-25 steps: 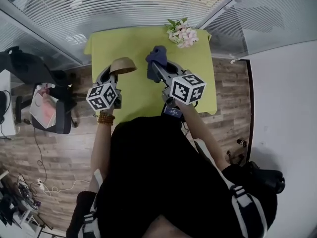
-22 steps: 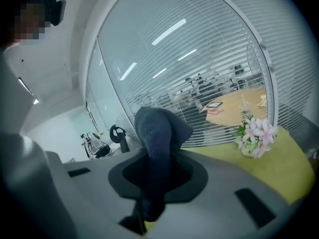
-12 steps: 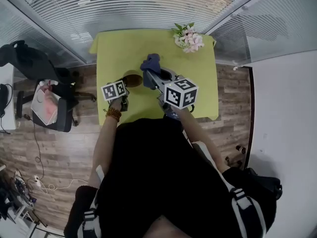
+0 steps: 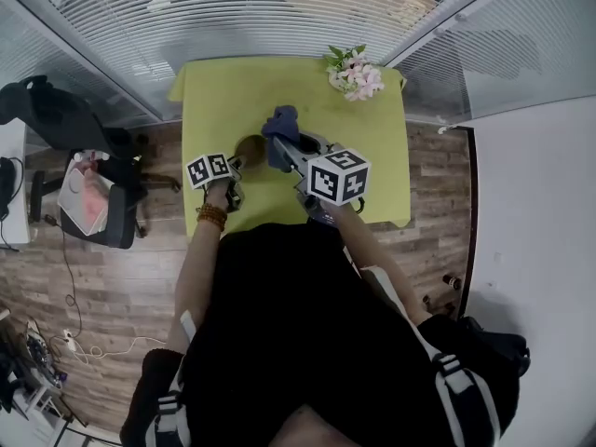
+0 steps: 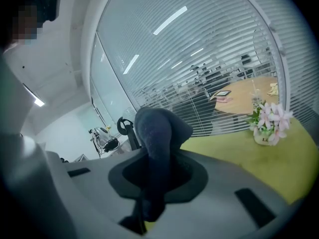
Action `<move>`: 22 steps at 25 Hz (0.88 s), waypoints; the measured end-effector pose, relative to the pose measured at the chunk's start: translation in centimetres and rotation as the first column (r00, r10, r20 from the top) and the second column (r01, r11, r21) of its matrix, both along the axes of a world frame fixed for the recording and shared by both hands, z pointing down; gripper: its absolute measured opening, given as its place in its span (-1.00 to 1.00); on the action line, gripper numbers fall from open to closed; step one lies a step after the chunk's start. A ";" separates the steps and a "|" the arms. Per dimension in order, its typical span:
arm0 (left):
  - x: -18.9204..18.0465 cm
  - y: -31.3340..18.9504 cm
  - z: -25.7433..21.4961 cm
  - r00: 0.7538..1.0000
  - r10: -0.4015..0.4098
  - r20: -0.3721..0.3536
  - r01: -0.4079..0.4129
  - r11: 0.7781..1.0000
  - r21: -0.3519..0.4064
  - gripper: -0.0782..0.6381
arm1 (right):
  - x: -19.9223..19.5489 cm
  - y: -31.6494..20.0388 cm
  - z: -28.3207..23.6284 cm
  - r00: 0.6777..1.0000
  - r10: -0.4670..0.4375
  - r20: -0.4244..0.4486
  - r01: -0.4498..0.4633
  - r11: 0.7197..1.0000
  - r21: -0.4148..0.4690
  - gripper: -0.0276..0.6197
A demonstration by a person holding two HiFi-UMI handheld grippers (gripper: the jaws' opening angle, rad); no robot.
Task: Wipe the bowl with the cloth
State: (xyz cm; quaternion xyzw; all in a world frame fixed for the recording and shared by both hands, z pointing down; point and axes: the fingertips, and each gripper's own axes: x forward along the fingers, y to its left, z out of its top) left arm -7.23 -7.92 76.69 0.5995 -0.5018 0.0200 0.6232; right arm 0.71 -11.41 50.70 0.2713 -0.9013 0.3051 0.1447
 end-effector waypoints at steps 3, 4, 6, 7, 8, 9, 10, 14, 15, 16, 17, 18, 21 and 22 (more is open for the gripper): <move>0.3 0.4 -0.2 0.998 0.000 -0.055 0.000 1.000 -0.002 -0.36 | 0.2 0.0 0.1 1.000 0.002 -0.004 -0.002 1.000 -0.006 -0.76; 0.5 0.5 -0.4 0.997 0.007 -0.080 -0.007 1.000 0.004 -0.35 | 0.3 0.0 0.2 1.000 0.005 -0.005 -0.005 1.000 -0.008 -0.76; 1.3 0.9 -1.4 0.986 0.051 -0.157 -0.047 0.999 0.027 -0.20 | 0.6 -0.2 0.2 1.000 0.012 -0.008 -0.012 1.000 -0.011 -0.76; 1.8 1.2 -2.1 0.977 0.087 -0.194 -0.081 0.996 0.041 -0.11 | 0.8 -0.3 0.3 1.000 0.015 -0.010 -0.015 1.000 -0.011 -0.76; 2.2 1.6 -2.8 0.968 0.130 -0.213 -0.121 0.991 0.054 -0.07 | 0.9 -0.5 0.3 1.000 0.018 -0.012 -0.018 1.000 -0.010 -0.76; 2.5 2.2 -3.4 0.961 0.178 -0.211 -0.168 0.984 0.066 -0.06 | 1.1 -0.6 0.3 1.000 0.022 -0.014 -0.022 1.000 -0.009 -0.76; 2.8 2.7 -4.1 0.954 0.228 -0.193 -0.217 0.973 0.078 -0.06 | 1.4 -0.8 0.3 1.000 0.026 -0.016 -0.026 1.000 -0.006 -0.76; 3.3 4.0 -7.3 0.916 0.397 -0.066 -0.385 0.912 0.143 -0.06 | 2.1 -1.3 0.2 0.998 0.046 -0.043 -0.047 0.999 0.000 -0.76; 3.3 3.8 -8.4 0.907 0.420 -0.018 -0.411 0.896 0.170 -0.07 | 2.2 -1.4 0.2 0.998 0.049 -0.049 -0.049 0.999 0.004 -0.76; 2.9 3.3 -9.5 0.905 0.423 0.045 -0.423 0.884 0.200 -0.07 | 2.1 -1.5 0.1 0.998 0.048 -0.051 -0.047 0.999 0.012 -0.76; 2.2 2.6 -10.8 0.907 0.403 0.123 -0.421 0.877 0.232 -0.09 | 2.1 -1.5 0.1 0.998 0.044 -0.052 -0.043 0.999 0.024 -0.76; 1.3 1.7 -12.2 0.909 0.359 0.210 -0.407 0.874 0.265 -0.12 | 1.9 -1.6 -0.1 0.998 0.040 -0.052 -0.038 0.999 0.038 -0.76; -1.7 -1.0 -16.7 0.848 0.157 0.507 -0.381 0.846 0.374 -0.37 | 1.5 -1.7 -0.7 0.998 0.036 -0.058 -0.031 0.995 0.091 -0.76; -2.1 -1.7 -18.0 0.798 0.085 0.597 -0.392 0.825 0.406 -0.53 | 1.7 -1.7 -0.8 0.997 0.042 -0.071 -0.034 0.993 0.114 -0.76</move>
